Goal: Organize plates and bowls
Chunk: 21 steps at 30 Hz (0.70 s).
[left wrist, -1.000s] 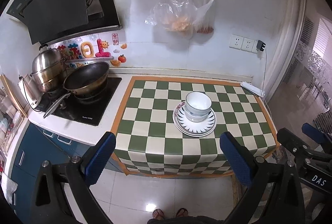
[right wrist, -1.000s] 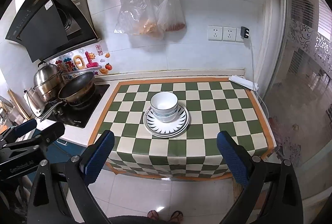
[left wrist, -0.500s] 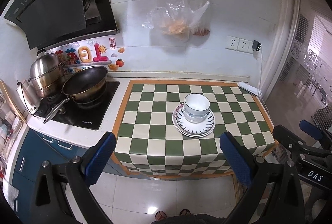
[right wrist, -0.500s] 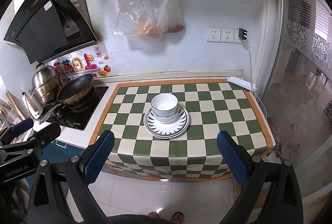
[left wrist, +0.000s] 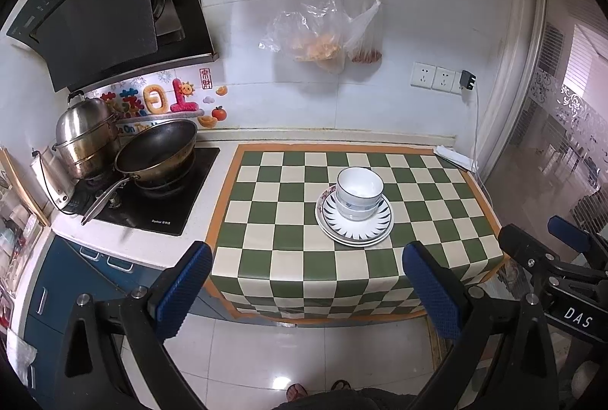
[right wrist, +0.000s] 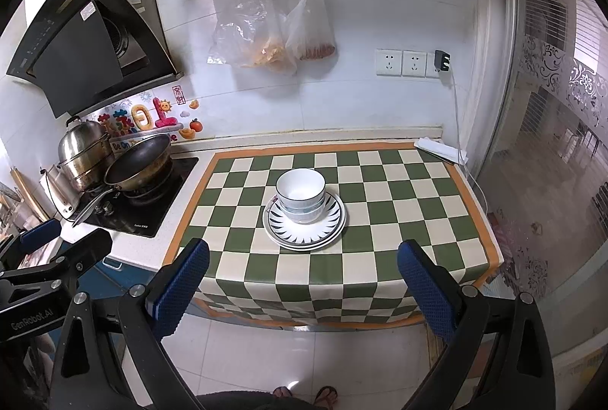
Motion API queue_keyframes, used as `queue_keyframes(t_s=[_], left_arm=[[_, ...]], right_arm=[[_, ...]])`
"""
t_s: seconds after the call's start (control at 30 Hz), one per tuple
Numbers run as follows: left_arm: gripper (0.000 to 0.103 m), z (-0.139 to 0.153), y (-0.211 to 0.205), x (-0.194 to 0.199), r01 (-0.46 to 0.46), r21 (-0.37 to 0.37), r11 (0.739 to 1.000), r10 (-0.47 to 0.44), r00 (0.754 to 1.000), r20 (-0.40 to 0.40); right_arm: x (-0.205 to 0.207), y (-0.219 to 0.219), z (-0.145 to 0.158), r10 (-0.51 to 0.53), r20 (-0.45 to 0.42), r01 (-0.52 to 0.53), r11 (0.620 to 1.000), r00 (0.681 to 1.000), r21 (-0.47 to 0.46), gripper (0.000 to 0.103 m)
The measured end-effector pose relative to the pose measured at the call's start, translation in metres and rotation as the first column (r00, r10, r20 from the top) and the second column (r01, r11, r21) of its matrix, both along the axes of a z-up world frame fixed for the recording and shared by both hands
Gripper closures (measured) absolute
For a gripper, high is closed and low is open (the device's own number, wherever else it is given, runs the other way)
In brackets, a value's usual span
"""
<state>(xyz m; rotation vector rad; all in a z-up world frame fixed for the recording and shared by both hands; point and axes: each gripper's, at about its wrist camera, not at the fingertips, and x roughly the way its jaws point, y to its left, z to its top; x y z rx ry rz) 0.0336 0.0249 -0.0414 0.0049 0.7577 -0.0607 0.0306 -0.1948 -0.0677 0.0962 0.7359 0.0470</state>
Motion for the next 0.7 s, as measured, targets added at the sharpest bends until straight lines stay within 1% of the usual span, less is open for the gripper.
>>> queue_keyframes(t_s=[0.27,0.43,0.7], left_arm=[[0.0,0.001,0.003,-0.004,0.001,0.014,1.0,-0.001,1.0,0.002],[0.0,0.001,0.005,-0.006,0.011,0.011,1.0,-0.011,1.0,0.005],[0.0,0.0,0.008,-0.008,0.01,0.012,1.0,-0.01,1.0,0.006]], right_arm=[[-0.002,0.001,-0.002,-0.002,-0.006,0.002,1.0,1.0,-0.003,0.002],[-0.013,0.003,-0.007,-0.005,-0.015,0.005,1.0,1.0,-0.007,0.002],[-0.017,-0.004,-0.009,-0.02,-0.018,0.02,1.0,1.0,-0.003,0.002]])
